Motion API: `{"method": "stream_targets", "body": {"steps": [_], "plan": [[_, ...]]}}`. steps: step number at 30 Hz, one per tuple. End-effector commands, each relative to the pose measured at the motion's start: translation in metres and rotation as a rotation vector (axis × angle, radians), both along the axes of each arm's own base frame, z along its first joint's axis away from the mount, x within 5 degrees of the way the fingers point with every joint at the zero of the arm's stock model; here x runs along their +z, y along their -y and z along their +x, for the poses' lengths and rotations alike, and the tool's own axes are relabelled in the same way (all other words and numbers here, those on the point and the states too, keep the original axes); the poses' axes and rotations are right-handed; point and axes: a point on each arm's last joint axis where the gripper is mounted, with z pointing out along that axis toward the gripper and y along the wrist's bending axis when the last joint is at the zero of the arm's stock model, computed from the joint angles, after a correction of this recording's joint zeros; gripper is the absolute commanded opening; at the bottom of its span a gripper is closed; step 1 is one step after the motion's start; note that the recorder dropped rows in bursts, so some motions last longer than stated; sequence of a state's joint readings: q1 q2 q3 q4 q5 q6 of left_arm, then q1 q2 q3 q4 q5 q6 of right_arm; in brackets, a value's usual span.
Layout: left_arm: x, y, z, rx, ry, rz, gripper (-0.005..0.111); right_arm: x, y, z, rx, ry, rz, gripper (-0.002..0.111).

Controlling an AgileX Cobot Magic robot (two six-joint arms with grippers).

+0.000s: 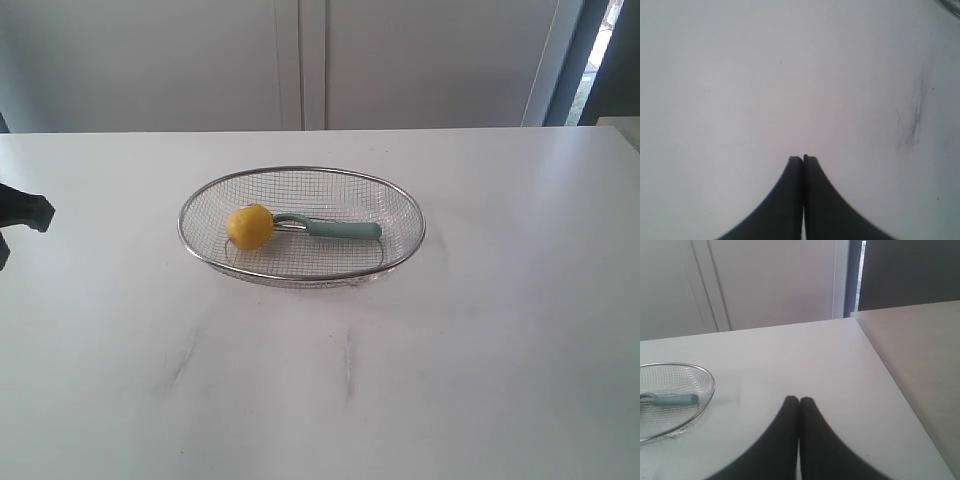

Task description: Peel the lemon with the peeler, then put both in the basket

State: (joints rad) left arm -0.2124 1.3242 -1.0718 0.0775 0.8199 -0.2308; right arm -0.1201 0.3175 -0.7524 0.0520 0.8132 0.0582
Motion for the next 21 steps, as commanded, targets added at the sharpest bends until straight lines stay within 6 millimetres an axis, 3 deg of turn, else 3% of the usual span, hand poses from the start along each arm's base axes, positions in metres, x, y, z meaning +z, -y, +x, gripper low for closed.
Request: {"method": "stream_targets", "body": {"steps": [1, 11, 21], "plan": [[0.000, -0.001, -0.003, 0.009, -0.007, -0.003, 0.000, -0.014, 0.000, -0.005, -0.013, 0.008, -0.017, 0.000], [0.000, -0.001, -0.003, 0.009, -0.007, -0.003, 0.000, -0.053, -0.001, -0.018, -0.016, 0.048, -0.026, 0.000], [0.000, -0.001, -0.003, 0.009, -0.007, -0.003, 0.000, -0.057, -0.001, -0.019, -0.014, 0.046, -0.017, 0.000]]}}
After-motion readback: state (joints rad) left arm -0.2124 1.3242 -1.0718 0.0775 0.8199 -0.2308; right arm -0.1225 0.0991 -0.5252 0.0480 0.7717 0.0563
